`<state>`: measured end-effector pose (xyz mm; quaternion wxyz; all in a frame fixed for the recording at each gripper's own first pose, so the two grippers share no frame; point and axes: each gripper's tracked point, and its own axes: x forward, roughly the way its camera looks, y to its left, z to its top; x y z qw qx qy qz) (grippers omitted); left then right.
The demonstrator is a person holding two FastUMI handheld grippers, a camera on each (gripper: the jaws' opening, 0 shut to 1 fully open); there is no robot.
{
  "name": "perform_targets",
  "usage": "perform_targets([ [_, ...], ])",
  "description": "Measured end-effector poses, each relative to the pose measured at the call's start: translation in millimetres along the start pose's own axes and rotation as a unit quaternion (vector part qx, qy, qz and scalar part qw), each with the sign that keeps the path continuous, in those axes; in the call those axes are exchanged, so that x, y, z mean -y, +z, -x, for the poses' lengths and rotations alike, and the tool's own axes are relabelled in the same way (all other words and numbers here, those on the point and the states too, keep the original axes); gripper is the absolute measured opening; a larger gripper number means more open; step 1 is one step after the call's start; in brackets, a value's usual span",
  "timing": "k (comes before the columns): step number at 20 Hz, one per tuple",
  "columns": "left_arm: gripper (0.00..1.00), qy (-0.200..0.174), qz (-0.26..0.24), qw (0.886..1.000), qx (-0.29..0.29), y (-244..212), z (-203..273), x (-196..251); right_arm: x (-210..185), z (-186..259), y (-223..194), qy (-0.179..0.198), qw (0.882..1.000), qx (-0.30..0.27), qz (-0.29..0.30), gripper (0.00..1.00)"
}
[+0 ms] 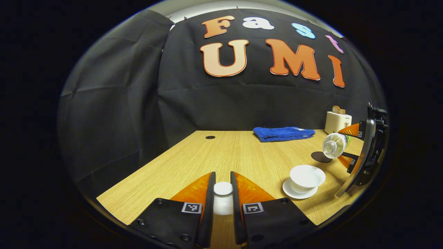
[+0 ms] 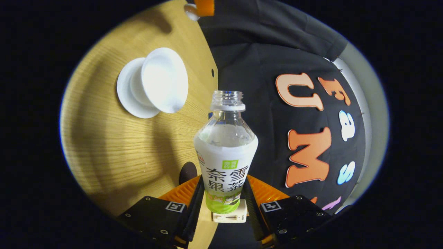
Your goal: Open the teacup lid with one hand, grasp the water bottle and pour water into the teacup with the other hand; after pouring, place the water bottle on the coaster and then close the teacup lid.
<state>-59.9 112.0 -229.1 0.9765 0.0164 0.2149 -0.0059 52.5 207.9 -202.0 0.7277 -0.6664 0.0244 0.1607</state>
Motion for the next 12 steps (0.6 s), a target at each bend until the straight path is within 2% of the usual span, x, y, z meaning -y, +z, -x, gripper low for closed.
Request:
perform_targets([
  [1, 0.29, 0.003, -0.001, 1.0, -0.002, -2, 0, -2, 0, -2, 0, -0.006, 1.0, 0.001, 0.017, 0.61],
  [2, 0.29, 0.004, -0.002, 1.0, -0.005, -2, 1, -4, -5, -3, 2, -0.003, 0.999, 0.003, 0.032, 0.65],
  [3, 0.29, 0.005, -0.004, 1.0, -0.006, -3, 1, -5, -7, -3, 5, -0.003, 0.999, 0.006, 0.044, 0.62],
  [5, 0.29, 0.004, -0.006, 1.0, -0.007, -4, 1, -6, -3, -2, 6, -0.012, 0.997, 0.014, 0.068, 0.65],
  [12, 0.29, 0.004, -0.008, 1.0, -0.011, -7, 1, -11, 11, -8, 10, -0.044, 0.991, 0.023, 0.124, 0.65],
])
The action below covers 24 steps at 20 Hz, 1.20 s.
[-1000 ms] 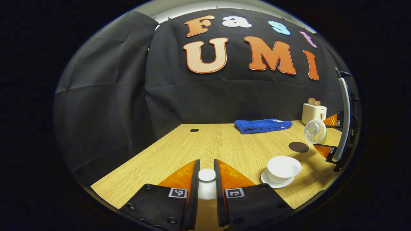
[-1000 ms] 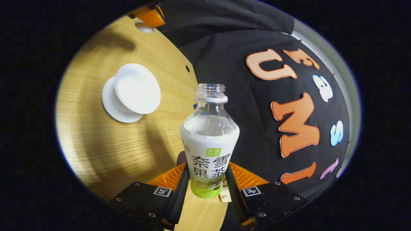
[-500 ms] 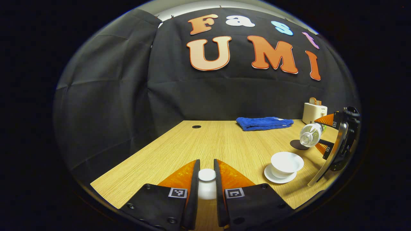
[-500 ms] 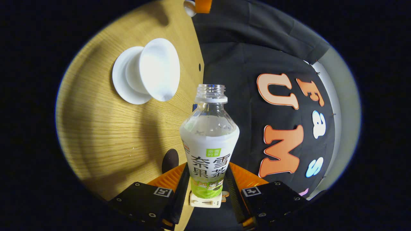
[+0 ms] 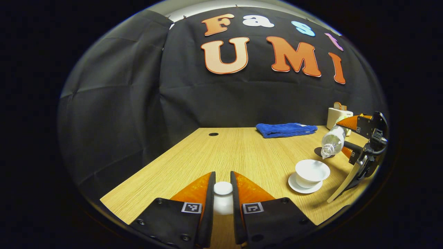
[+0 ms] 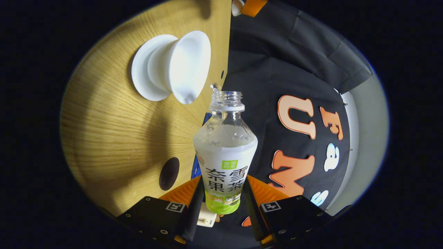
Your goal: Open the teacup lid with one hand, grasp the water bottle and pour water into the teacup with the other hand; after pouring, place the water bottle on the coaster and then close the teacup lid.
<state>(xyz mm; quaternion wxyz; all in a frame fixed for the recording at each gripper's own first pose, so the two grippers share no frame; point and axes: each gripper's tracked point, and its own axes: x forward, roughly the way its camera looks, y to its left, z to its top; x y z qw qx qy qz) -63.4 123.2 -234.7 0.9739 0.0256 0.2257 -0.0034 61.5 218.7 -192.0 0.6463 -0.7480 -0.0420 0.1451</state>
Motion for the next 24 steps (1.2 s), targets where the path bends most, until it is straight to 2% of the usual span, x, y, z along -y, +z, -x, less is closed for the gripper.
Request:
perform_targets([
  [8, 0.29, -0.004, -0.002, 1.0, 0.002, 1, -2, 1, 15, -4, -5, -0.03, 0.999, 0.003, 0.032, 0.64],
  [17, 0.29, -0.006, -0.005, 1.0, 0.001, -1, -1, 0, 49, -4, -6, -0.065, 0.995, 0.018, 0.066, 0.64],
  [18, 0.29, -0.007, -0.005, 1.0, 0.001, -1, -1, 1, 52, -4, -6, -0.068, 0.995, 0.021, 0.072, 0.61],
  [20, 0.29, -0.007, -0.007, 1.0, 0.003, 0, 0, 0, 57, -6, -6, -0.074, 0.993, 0.027, 0.083, 0.64],
  [24, 0.29, -0.009, -0.008, 1.0, 0.005, 1, 1, 0, 68, -7, -7, -0.089, 0.99, 0.031, 0.104, 0.64],
])
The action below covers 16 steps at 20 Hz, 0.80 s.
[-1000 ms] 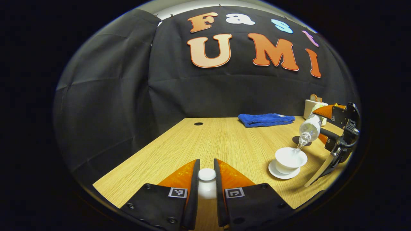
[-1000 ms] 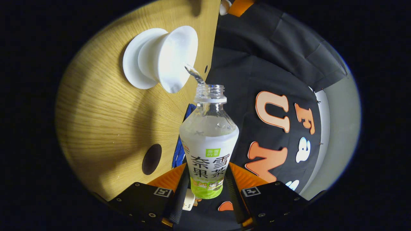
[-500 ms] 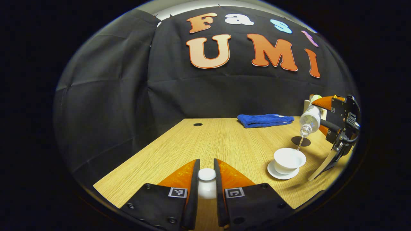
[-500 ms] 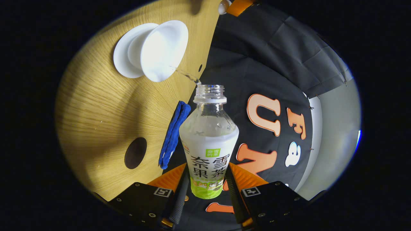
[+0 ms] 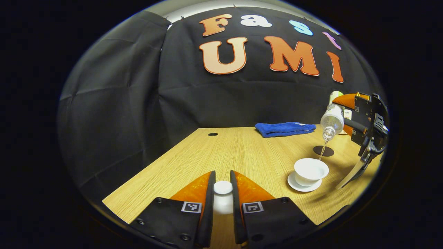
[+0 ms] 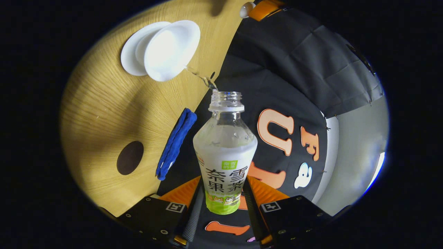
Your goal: Open the teacup lid with one hand, grasp the water bottle and pour water into the teacup with the other hand; after pouring, place the water bottle on the coaster and then close the teacup lid.
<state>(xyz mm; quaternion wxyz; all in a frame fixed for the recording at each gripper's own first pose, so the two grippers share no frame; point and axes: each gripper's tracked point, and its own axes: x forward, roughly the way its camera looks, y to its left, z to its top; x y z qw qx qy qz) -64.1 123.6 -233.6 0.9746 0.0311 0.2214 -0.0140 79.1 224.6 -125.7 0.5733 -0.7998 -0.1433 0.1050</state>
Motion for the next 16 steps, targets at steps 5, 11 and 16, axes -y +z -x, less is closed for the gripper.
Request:
perform_targets([
  [5, 0.29, -0.004, -0.005, 1.0, 0.002, 0, 1, 1, 10, -7, -7, -0.028, 0.999, 0.008, 0.037, 0.64],
  [11, 0.29, -0.006, -0.007, 1.0, 0.005, 6, 2, 1, 33, -13, -15, -0.061, 0.996, 0.013, 0.062, 0.64],
  [16, 0.29, -0.008, -0.008, 1.0, 0.007, 5, 3, 1, 44, -13, -8, -0.083, 0.993, 0.027, 0.078, 0.64],
])
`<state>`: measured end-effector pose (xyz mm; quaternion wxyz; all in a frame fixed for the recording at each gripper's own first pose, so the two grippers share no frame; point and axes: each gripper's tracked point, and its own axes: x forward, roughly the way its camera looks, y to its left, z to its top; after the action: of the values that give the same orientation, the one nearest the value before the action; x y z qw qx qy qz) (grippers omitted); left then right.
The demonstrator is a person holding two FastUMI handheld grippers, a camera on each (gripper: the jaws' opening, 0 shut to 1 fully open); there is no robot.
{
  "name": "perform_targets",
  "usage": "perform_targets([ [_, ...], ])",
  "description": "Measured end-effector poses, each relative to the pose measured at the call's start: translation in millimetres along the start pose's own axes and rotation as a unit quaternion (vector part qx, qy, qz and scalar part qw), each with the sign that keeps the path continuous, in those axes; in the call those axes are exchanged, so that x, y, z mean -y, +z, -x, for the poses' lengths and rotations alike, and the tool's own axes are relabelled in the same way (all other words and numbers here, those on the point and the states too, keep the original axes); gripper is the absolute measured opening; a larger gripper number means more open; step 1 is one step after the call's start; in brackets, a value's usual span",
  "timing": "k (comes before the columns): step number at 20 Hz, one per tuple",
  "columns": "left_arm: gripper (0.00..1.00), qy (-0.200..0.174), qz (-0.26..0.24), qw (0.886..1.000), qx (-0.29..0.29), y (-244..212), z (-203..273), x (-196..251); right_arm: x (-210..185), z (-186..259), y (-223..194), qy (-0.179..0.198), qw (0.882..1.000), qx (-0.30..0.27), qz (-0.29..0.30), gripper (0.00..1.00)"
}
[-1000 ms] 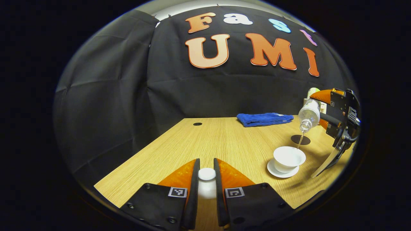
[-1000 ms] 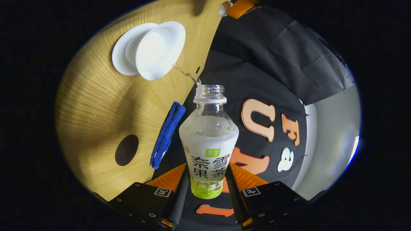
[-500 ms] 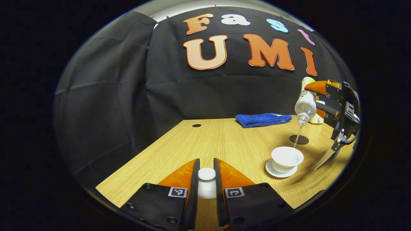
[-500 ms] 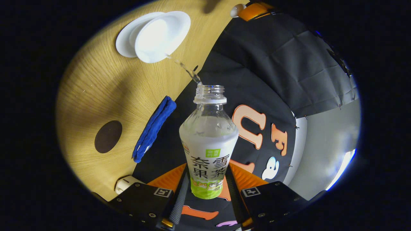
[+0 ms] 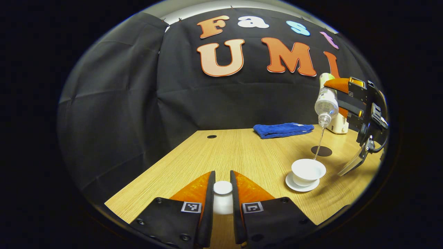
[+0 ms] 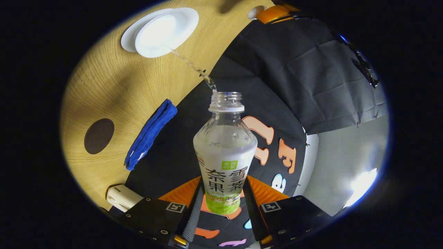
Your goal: Open the teacup lid with one hand, grasp the water bottle and pour water into the teacup with the other hand; after pouring, place the water bottle on the coaster and then close the teacup lid.
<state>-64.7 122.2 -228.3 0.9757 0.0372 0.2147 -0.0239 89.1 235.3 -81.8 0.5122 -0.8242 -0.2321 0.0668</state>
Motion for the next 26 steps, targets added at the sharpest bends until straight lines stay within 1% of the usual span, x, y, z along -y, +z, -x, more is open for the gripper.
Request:
perform_targets([
  [3, 0.28, 0.0, 0.0, 1.0, 0.001, 1, 1, -1, -2, 2, 5, -0.004, 1.0, 0.008, 0.011, 0.64],
  [9, 0.29, -0.002, -0.003, 1.0, 0.0, -1, 0, 0, -7, 4, 19, -0.003, 0.999, 0.03, 0.014, 0.64],
  [10, 0.28, -0.003, -0.004, 1.0, 0.0, -1, 0, 1, -8, 5, 20, -0.001, 0.999, 0.034, 0.014, 0.64],
  [13, 0.29, -0.003, -0.007, 1.0, 0.003, 1, 1, 0, -13, 14, 35, 0.004, 0.999, 0.045, 0.014, 0.64],
  [16, 0.29, -0.003, -0.007, 1.0, 0.003, 1, 1, 0, -19, 12, 42, 0.01, 0.998, 0.053, 0.013, 0.64],
  [22, 0.29, 0.008, -0.005, 1.0, 0.013, 7, 0, -5, -34, 20, 51, 0.036, 0.998, 0.059, -0.015, 0.64],
  [25, 0.27, 0.006, -0.004, 1.0, 0.017, 12, 0, -2, -44, 27, 59, 0.058, 0.995, 0.06, -0.047, 0.65],
  [26, 0.29, 0.005, -0.004, 1.0, 0.018, 13, 0, -1, -49, 27, 61, 0.07, 0.994, 0.06, -0.065, 0.65],
])
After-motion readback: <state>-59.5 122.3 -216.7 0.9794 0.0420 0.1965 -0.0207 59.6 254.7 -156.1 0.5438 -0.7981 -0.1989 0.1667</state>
